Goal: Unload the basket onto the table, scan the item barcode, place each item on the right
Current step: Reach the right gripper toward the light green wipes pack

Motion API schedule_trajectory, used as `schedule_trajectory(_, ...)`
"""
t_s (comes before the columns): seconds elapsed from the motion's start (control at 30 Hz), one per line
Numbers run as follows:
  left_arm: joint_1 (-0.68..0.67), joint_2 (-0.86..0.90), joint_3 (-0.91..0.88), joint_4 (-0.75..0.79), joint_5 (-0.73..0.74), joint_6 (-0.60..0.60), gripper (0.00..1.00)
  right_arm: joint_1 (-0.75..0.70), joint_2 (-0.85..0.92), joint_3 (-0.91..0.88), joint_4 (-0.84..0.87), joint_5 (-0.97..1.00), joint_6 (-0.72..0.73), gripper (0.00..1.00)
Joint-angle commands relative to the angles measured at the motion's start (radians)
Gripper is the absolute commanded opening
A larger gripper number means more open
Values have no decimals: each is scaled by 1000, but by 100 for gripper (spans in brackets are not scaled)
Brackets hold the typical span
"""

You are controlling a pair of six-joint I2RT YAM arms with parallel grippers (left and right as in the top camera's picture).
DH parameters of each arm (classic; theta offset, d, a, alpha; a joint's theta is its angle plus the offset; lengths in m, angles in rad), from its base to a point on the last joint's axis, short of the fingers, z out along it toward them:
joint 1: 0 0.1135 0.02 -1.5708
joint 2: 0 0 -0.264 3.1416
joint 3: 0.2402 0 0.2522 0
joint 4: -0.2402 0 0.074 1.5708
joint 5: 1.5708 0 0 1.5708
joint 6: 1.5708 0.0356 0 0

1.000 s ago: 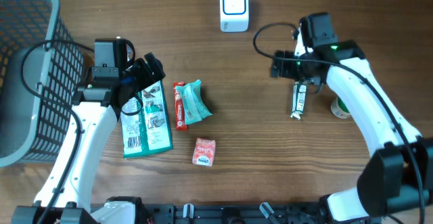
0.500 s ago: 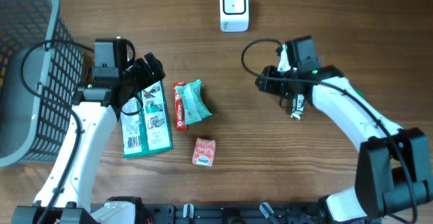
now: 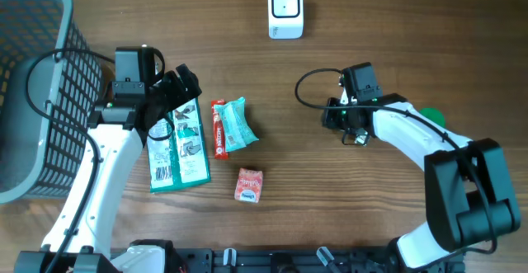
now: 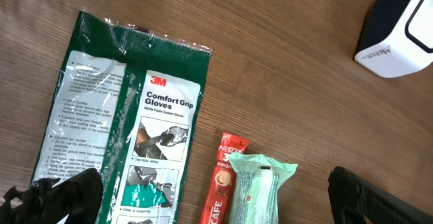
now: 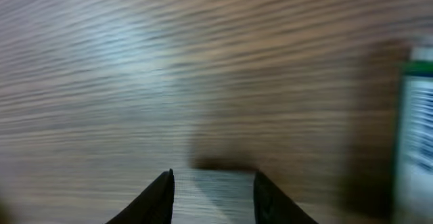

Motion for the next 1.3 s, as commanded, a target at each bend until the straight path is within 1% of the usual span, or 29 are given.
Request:
schedule_trajectory(0.0, -2, -12, 16, 4, -14, 4, 100, -32, 19, -16, -54, 207, 3, 38)
schedule_trajectory(0.17, -2, -12, 16, 4, -13, 4, 100, -86, -2, 26, -143, 278, -2, 38)
schedule_trajectory(0.3, -2, -12, 16, 4, -13, 4, 100, -97, -46, 105, -226, 232, -82, 40)
schedule_trajectory(0.37, -2, -12, 16, 4, -13, 4, 100, -93, -67, 147, -254, 128, -142, 41)
schedule_trajectory(0.4, -2, -12, 16, 4, -14, 4, 100, -89, -79, 165, -262, 37, -189, 41)
schedule_trajectory(0.43, -2, -12, 16, 4, -13, 4, 100, -82, -100, 182, -262, -148, -249, 41)
schedule_trajectory(0.5, -2, -12, 16, 4, -13, 4, 100, -69, -117, 184, -250, -322, -267, 42)
schedule_trajectory(0.57, -2, -12, 16, 4, -14, 4, 100, -44, -122, 184, -237, -446, -269, 43)
schedule_trajectory(0.63, -2, -12, 16, 4, -14, 4, 100, -13, -121, 184, -220, -489, -268, 44)
schedule_trajectory(0.8, -2, -12, 16, 4, -13, 4, 100, 112, -112, 184, -134, -431, -249, 49)
schedule_trajectory(0.83, -2, -12, 16, 4, -14, 4, 100, 138, -109, 184, -112, -419, -229, 53)
schedule_trajectory(0.87, -2, -12, 16, 4, -14, 4, 100, 162, -107, 184, -93, -401, -204, 55)
schedule_trajectory(0.93, -2, -12, 16, 4, -13, 4, 100, 210, -102, 184, -55, -362, -166, 56)
schedule_trajectory(0.97, -2, -12, 16, 4, -13, 4, 100, 232, -99, 184, -37, -343, -149, 58)
schedule_trajectory(1.07, -2, -12, 16, 4, -13, 4, 100, 306, -89, 176, 25, -307, -127, 64)
schedule_trajectory(1.1, -2, -12, 16, 4, -13, 4, 100, 328, -82, 171, 53, -299, -127, 64)
schedule_trajectory(1.17, -2, -12, 16, 4, -13, 4, 100, 364, -67, 165, 87, -259, -126, 78)
schedule_trajectory(1.2, -2, -12, 16, 4, -13, 4, 100, 383, -58, 164, 98, -229, -127, 93)
schedule_trajectory(1.23, -2, -12, 16, 4, -13, 4, 100, 398, -45, 164, 103, -203, -127, 100)
schedule_trajectory(1.27, -2, -12, 16, 4, -14, 4, 100, 418, -34, 164, 103, -172, -127, 100)
